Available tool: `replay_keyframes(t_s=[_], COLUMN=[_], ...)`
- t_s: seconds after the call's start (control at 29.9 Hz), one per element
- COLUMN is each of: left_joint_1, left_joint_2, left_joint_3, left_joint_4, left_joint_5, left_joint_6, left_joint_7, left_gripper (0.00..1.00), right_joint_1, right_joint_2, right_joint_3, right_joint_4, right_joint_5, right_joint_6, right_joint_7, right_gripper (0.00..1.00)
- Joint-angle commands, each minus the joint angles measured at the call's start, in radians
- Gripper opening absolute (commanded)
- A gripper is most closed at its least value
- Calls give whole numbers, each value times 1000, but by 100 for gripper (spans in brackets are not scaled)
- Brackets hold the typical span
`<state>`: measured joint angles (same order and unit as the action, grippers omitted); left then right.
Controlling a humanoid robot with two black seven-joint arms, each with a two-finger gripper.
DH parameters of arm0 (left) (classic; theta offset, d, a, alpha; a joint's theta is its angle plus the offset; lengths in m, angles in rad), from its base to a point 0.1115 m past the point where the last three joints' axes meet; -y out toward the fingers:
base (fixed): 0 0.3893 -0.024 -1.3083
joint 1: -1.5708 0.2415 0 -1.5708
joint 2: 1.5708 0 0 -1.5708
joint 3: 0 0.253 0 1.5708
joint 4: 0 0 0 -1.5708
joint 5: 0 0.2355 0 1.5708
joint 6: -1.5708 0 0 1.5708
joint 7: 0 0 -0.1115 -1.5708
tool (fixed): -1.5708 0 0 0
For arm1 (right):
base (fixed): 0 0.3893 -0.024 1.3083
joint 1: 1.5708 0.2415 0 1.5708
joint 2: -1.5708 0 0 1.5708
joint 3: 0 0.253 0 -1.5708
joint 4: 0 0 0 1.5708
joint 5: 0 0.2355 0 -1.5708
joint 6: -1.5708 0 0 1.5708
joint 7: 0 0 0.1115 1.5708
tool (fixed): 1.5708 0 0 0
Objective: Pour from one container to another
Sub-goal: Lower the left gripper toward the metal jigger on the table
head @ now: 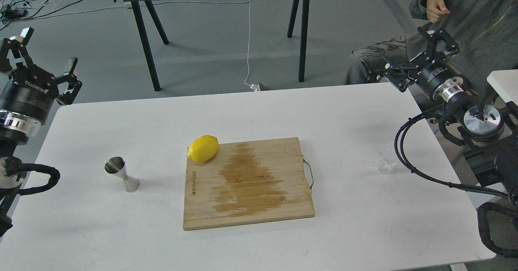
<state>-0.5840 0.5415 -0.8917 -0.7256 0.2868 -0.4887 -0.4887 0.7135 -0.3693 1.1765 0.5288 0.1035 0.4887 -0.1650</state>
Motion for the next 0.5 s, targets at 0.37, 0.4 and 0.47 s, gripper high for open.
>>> replay_keyframes(t_s=[0.37, 0.4, 0.47], left_joint_1=[-27, -30, -34], left_joint_2=[60, 90, 126], left_joint_3=[17, 16, 8], left_joint_4=[20, 20, 17], left_joint_5=[26, 52, 116], left_joint_6=[0, 0, 0], left_joint_7=[0, 0, 0], left_gripper=[100, 100, 100], right_joint_1=[-25, -29, -35], right_joint_2=[-10, -13, -20], right_joint_3=[11, 15, 18], right_joint_4=[5, 7, 7], right_joint_5=[1, 2, 2], right_joint_6=[0, 0, 0], right_joint_7=[1, 1, 1], right_gripper=[99, 99, 99])
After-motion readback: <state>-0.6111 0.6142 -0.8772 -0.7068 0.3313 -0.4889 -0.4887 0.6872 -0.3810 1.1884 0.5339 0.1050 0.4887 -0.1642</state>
